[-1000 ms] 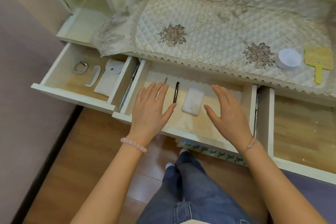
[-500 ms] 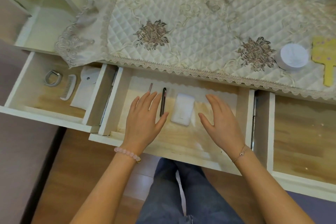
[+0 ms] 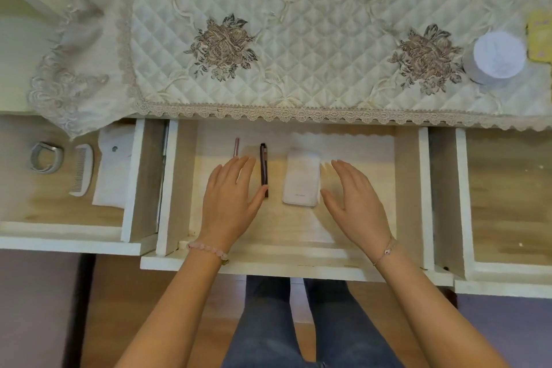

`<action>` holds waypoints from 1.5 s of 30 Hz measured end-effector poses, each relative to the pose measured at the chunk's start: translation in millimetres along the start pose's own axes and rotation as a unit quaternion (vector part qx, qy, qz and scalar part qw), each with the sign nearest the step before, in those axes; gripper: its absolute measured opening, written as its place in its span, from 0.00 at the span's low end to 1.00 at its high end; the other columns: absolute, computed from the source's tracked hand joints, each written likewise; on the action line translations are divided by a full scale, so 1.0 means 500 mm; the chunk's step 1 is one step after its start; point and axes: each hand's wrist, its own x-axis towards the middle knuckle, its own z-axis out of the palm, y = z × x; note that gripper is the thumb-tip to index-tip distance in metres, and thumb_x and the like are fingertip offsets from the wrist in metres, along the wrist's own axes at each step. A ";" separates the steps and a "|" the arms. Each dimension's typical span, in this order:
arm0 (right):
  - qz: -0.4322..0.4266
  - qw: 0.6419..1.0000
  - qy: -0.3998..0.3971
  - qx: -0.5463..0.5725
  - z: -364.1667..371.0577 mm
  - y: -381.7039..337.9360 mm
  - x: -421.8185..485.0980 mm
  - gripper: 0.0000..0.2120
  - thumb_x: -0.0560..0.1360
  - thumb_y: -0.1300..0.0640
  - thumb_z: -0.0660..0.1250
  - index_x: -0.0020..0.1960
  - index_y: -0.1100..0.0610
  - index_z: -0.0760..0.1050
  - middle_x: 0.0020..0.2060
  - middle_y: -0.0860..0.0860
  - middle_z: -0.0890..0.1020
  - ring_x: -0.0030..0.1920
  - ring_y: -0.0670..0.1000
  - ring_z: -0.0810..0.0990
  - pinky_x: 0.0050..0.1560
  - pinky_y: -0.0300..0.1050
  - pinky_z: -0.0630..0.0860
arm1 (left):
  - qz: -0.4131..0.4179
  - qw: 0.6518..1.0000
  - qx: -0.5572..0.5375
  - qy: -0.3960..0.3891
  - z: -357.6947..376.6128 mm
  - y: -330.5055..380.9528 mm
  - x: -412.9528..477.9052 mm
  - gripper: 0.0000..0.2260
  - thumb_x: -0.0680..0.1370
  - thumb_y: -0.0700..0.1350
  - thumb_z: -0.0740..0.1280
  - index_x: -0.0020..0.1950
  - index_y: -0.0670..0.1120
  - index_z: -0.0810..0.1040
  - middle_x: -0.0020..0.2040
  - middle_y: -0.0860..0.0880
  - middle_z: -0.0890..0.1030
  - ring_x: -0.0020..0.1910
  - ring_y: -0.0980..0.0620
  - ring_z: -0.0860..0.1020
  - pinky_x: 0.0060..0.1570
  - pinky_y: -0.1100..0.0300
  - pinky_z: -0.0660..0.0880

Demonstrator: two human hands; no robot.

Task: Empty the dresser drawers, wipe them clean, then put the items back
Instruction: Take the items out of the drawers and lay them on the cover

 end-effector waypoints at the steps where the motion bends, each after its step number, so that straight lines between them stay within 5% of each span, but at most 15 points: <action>1: 0.011 1.000 -0.001 0.008 0.008 -0.003 0.003 0.28 0.76 0.46 0.59 0.71 0.60 0.64 0.69 0.55 0.69 0.70 0.54 0.66 0.71 0.48 0.61 | 0.000 1.000 -0.009 -0.006 0.004 -0.007 0.004 0.24 0.76 0.55 0.57 0.64 0.40 0.74 0.61 0.43 0.78 0.60 0.43 0.76 0.61 0.48 0.69; 5: 0.068 0.996 0.002 0.057 0.044 -0.023 0.022 0.28 0.76 0.51 0.65 0.72 0.60 0.62 0.69 0.54 0.68 0.69 0.53 0.65 0.69 0.42 0.59 | -0.036 0.995 -0.090 -0.035 0.028 -0.018 0.021 0.20 0.77 0.51 0.62 0.64 0.40 0.73 0.59 0.43 0.78 0.56 0.43 0.77 0.56 0.53 0.72; 15: 0.294 0.943 0.026 0.153 0.142 -0.046 0.077 0.36 0.62 0.47 0.78 0.61 0.65 0.68 0.54 0.57 0.73 0.56 0.57 0.70 0.56 0.47 0.69 | -0.236 0.932 -0.257 -0.101 0.108 -0.014 0.068 0.13 0.73 0.45 0.72 0.53 0.43 0.72 0.48 0.47 0.75 0.43 0.49 0.74 0.42 0.58 0.72; 26: 0.379 0.911 0.059 0.152 0.168 -0.062 0.097 0.34 0.59 0.51 0.80 0.58 0.64 0.68 0.55 0.59 0.74 0.57 0.59 0.72 0.58 0.51 0.70 | -0.229 0.938 -0.228 -0.125 0.126 -0.016 0.079 0.12 0.74 0.42 0.70 0.53 0.40 0.73 0.49 0.44 0.76 0.45 0.47 0.75 0.39 0.60 0.67; 38: 0.402 0.889 0.011 0.219 0.136 -0.041 0.099 0.20 0.65 0.51 0.76 0.52 0.59 0.77 0.44 0.50 0.79 0.44 0.50 0.76 0.42 0.42 0.71 | -0.257 0.922 -0.255 -0.136 0.114 -0.004 0.085 0.08 0.74 0.40 0.68 0.52 0.40 0.76 0.48 0.46 0.78 0.43 0.53 0.73 0.34 0.68 0.62; 45: 0.426 0.808 0.007 0.407 0.119 -0.022 0.064 0.13 0.64 0.58 0.78 0.45 0.59 0.78 0.43 0.55 0.83 0.46 0.55 0.82 0.53 0.54 0.79 | -0.268 0.900 -0.328 -0.102 0.062 0.011 0.054 0.04 0.74 0.40 0.68 0.48 0.45 0.76 0.40 0.52 0.76 0.38 0.54 0.75 0.38 0.63 0.71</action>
